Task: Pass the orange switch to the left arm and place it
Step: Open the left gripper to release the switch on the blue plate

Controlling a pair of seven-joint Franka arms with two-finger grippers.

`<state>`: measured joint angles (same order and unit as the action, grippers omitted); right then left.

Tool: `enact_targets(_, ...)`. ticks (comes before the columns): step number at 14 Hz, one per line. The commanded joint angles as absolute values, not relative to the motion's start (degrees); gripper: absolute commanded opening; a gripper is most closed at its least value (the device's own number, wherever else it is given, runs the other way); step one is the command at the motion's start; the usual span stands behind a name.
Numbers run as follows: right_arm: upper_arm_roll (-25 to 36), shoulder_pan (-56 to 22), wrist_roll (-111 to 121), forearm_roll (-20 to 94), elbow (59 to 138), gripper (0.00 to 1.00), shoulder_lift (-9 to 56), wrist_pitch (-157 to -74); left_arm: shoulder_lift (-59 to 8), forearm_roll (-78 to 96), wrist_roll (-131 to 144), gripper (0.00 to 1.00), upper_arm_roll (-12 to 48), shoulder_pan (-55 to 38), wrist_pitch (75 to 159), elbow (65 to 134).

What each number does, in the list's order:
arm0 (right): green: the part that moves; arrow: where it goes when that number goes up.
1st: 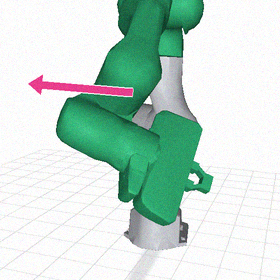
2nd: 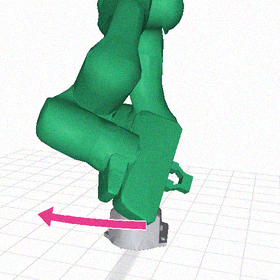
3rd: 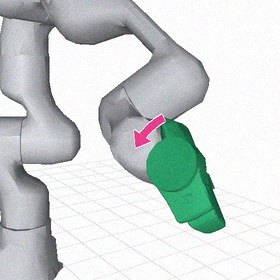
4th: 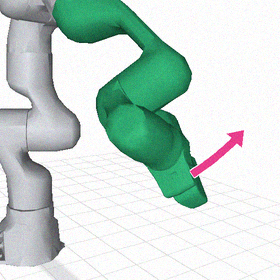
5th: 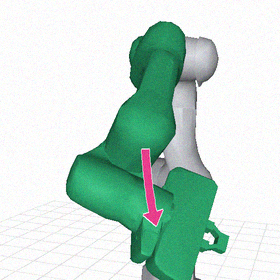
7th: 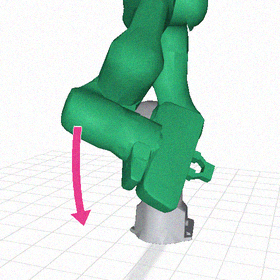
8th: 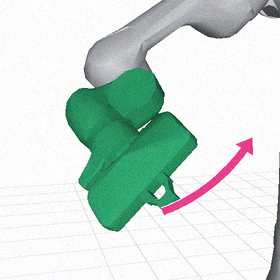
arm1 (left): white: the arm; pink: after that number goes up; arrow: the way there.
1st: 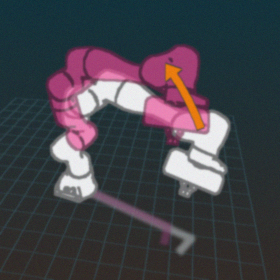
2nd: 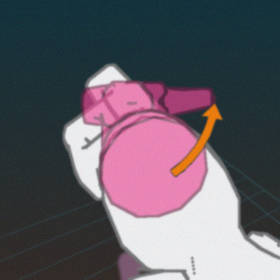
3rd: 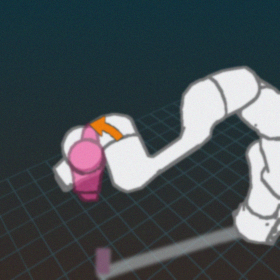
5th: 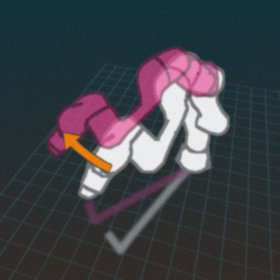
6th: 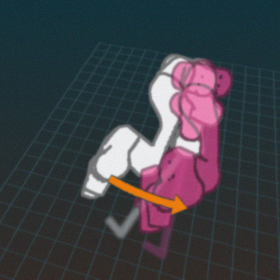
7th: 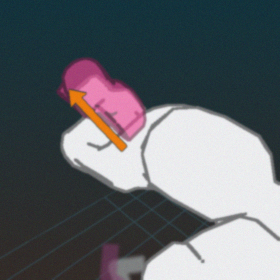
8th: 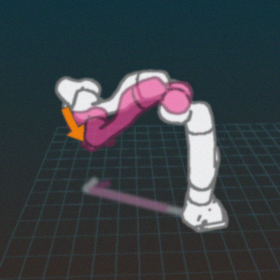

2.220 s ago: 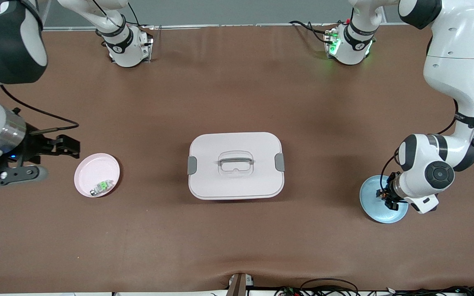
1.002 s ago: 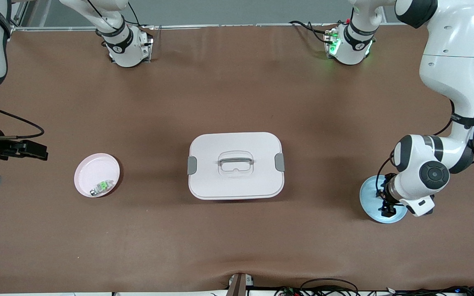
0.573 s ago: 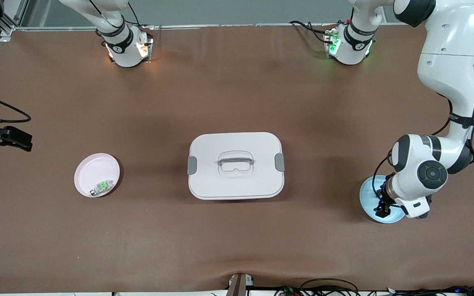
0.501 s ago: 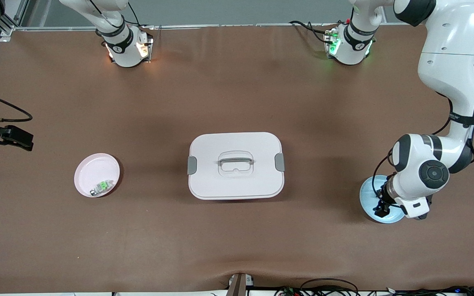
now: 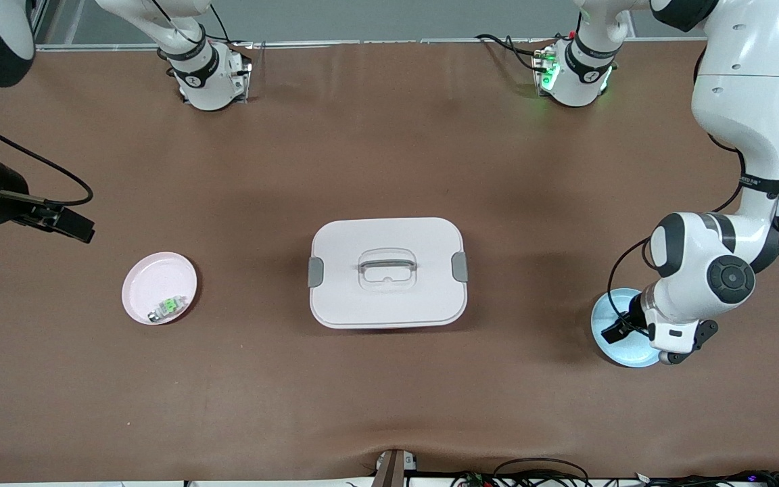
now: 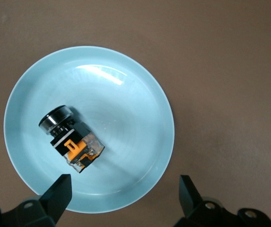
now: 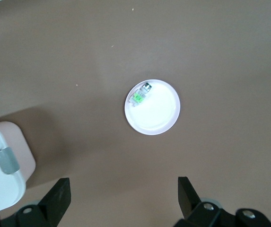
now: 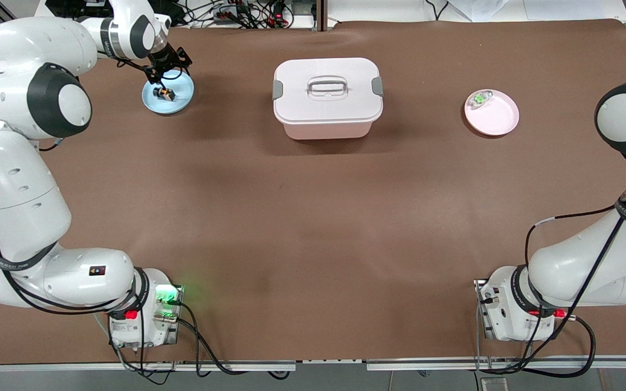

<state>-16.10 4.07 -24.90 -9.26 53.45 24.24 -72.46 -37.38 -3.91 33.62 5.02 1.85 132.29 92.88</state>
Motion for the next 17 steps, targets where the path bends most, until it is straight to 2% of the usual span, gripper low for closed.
enact_targets(1, -16.61, 6.24, -24.52, -6.86, 54.23, 1.0, 23.03, -72.25, -34.98, -2.29, 20.45, 1.0, 3.6, -0.08, 131.92, 94.83)
enact_targets(4, -16.7, 7.29, -16.91, -6.24, 54.14, 1.0, 22.94, -72.16, -34.72, -1.67, 10.13, 1.0, 3.16, -0.53, 131.84, 94.83)
enact_targets(7, -16.26, 11.67, -11.08, 0.86, 54.4, 1.0, 21.71, -72.07, -32.88, -1.67, 9.67, 1.0, 3.16, -0.62, 131.49, 94.83)
enact_targets(10, -15.47, 10.9, -10.72, 0.09, 54.49, 1.0, 21.45, -72.07, -30.07, -1.67, 9.75, 1.0, 2.9, -2.19, 130.53, 95.1)
enact_targets(14, -3.71, 3.61, -0.29, 1.05, 55.11, 1.0, 20.39, -71.63, -27.69, -2.11, 10.02, 1.0, 2.72, -1.94, 129.11, 95.1)
enact_targets(15, -3.69, 3.78, -0.09, 1.05, 55.98, 1.0, 20.04, -71.28, -26.99, -2.54, 10.11, 1.0, 2.72, -1.85, 127.63, 94.84)
enact_targets(17, -3.6, 3.69, 0.0, 1.14, 62.98, 1.0, 15.67, -75.03, -24.54, -2.64, 9.67, 1.0, 2.81, -1.58, 122.28, 94.04)
